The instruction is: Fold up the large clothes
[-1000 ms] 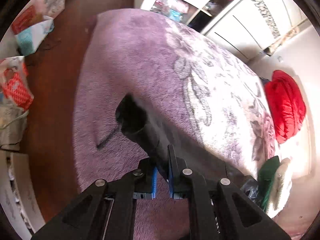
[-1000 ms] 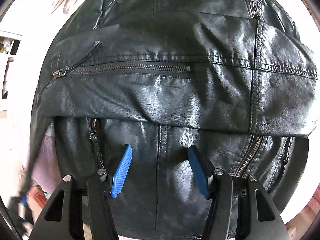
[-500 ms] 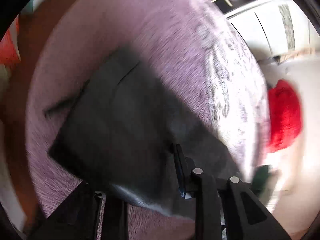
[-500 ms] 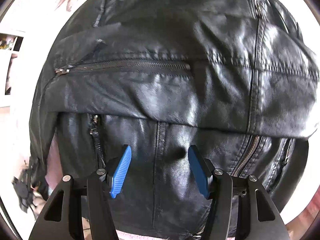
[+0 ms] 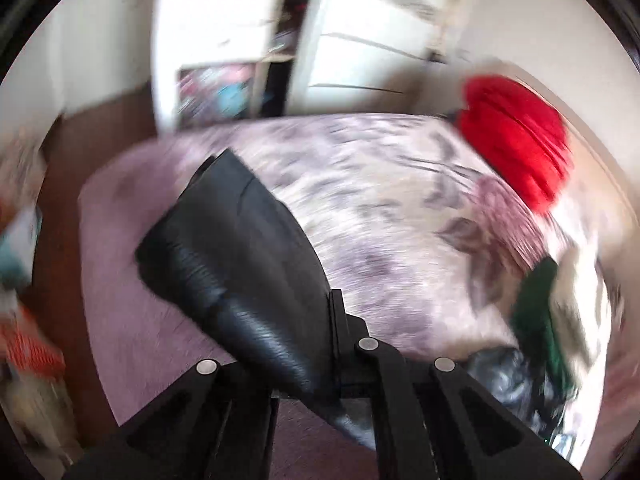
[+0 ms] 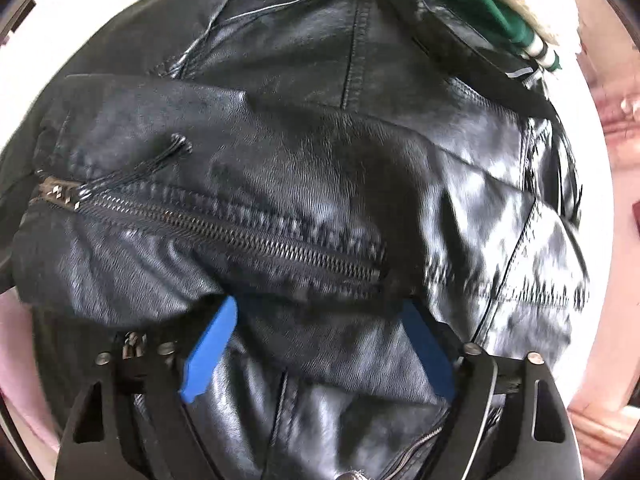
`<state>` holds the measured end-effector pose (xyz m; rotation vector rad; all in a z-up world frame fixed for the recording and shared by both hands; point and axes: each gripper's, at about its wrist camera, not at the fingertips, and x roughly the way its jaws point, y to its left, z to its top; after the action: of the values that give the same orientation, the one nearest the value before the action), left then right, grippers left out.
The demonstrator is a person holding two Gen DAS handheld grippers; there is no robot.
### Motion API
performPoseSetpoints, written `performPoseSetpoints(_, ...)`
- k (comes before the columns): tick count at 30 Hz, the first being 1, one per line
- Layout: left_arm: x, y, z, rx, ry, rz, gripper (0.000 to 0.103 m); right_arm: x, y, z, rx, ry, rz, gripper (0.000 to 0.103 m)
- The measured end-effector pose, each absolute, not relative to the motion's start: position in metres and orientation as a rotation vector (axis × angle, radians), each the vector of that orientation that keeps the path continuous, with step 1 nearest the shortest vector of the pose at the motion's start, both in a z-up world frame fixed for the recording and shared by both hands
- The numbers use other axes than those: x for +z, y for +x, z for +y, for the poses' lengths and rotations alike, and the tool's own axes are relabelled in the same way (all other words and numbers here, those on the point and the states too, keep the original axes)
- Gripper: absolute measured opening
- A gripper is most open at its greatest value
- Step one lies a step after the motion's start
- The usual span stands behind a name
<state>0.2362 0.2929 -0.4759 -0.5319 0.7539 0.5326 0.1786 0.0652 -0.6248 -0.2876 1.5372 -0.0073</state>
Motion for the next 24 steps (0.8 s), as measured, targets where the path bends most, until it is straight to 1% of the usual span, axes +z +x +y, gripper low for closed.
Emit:
performPoseSetpoints(3, -0.449, 0.271, 0.25, 0.402, -0.42, 0.774, 0.001, -0.603, 0.175, 0.054, 0.013, -0.235, 1.514, 0.088)
performPoseSetpoints(6, -0.433, 0.293, 0.193, 0.258, -0.323, 0.811, 0.001, -0.574, 0.161, 0.011, -0.006, -0.091, 1.499, 0.088)
performPoseSetpoints(9, -0.424, 0.311, 0.11, 0.077, -0.251, 0.853, 0.001, -0.549, 0.136, -0.043, -0.055, 0.037, 1.501, 0.088)
performPoseSetpoints(11, -0.43, 0.321, 0.038, -0.059, -0.186, 0.896, 0.001, -0.535, 0.111, -0.092, -0.114, 0.127, 1.503, 0.088)
performPoseSetpoints(12, -0.433, 0.324, 0.017, -0.098, -0.171, 0.912, 0.001, -0.529, 0.098, -0.116, -0.143, 0.16, 1.505, 0.088)
performPoseSetpoints(16, -0.473, 0.334, -0.106, -0.304, -0.074, 1.032, 0.001, -0.524, 0.053, -0.212, -0.266, 0.245, 1.526, 0.088)
performPoseSetpoints(17, -0.485, 0.334, -0.129, -0.337, -0.057, 1.062, 0.002, -0.511, 0.051, -0.208, -0.291, 0.255, 1.532, 0.088)
performPoseSetpoints(19, -0.513, 0.336, -0.174, -0.377, 0.002, 1.138, 0.002, -0.513, 0.032, -0.249, -0.353, 0.276, 1.545, 0.088)
performPoseSetpoints(22, -0.555, 0.34, -0.21, -0.38, 0.089, 1.244, 0.009, -0.524, 0.001, -0.292, -0.426, 0.322, 1.577, 0.088)
performPoseSetpoints(24, -0.573, 0.345, -0.214, -0.391, 0.097, 1.3, 0.013, -0.53, -0.009, -0.314, -0.441, 0.375, 1.586, 0.088)
